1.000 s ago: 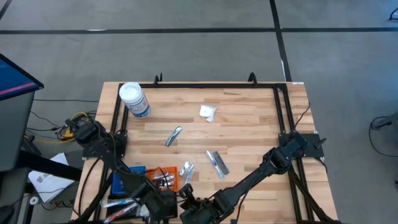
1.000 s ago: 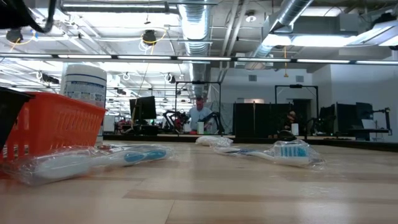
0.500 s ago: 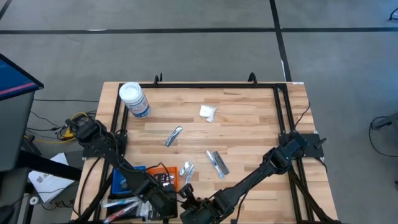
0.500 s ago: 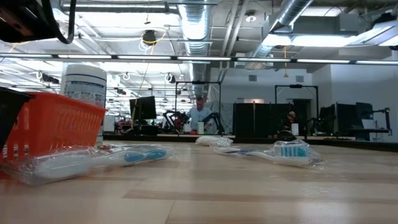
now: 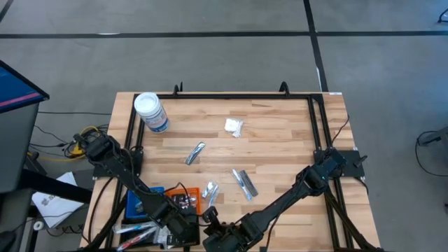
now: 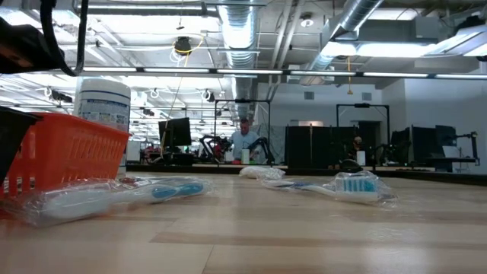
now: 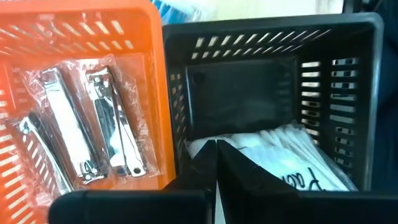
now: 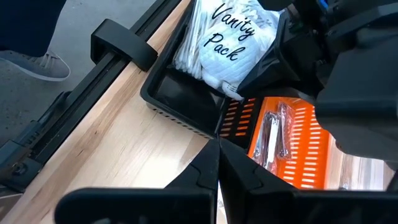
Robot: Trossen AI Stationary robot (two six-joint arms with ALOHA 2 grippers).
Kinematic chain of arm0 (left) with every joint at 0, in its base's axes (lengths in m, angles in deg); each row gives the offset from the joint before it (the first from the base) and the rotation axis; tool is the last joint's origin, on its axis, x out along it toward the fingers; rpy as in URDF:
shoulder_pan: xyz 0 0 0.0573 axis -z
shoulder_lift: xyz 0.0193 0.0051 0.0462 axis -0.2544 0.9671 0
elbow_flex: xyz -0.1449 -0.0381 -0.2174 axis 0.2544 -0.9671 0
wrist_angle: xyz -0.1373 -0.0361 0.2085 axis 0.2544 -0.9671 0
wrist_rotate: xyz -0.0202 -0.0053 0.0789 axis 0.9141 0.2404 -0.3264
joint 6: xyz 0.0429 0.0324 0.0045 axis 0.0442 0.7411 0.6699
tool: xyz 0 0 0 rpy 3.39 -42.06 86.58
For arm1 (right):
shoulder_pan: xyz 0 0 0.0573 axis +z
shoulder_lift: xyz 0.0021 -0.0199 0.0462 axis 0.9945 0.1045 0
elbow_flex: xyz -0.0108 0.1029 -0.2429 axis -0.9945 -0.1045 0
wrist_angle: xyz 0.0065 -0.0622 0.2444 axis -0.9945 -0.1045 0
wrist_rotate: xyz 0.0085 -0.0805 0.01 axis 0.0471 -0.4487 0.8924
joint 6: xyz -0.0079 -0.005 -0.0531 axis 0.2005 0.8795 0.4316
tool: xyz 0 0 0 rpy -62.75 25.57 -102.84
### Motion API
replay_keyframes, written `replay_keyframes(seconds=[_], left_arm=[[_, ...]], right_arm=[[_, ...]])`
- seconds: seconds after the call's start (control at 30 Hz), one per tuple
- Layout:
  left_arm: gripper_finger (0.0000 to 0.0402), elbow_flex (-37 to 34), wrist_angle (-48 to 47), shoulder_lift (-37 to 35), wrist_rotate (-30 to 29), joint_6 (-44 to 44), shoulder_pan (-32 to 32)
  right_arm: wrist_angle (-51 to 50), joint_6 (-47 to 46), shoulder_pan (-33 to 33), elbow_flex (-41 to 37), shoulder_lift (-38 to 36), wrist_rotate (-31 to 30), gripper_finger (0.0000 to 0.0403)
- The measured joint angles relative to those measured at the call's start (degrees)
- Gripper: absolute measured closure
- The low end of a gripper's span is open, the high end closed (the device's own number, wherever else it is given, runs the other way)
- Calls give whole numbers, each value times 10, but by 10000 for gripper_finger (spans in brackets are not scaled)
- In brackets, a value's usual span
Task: Pick & Place Travel size toiletries
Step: Put the bottom cotton pack into the right black basket
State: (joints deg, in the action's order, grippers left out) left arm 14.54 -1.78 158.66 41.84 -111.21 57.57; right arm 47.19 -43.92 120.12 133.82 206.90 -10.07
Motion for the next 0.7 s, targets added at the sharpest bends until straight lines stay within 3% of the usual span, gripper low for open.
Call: replay_keyframes(seconds=[0.7], left_arm=[[401,0,20,20,17,1,0]], right_arm=[[0,0,0,0,0,0,403]])
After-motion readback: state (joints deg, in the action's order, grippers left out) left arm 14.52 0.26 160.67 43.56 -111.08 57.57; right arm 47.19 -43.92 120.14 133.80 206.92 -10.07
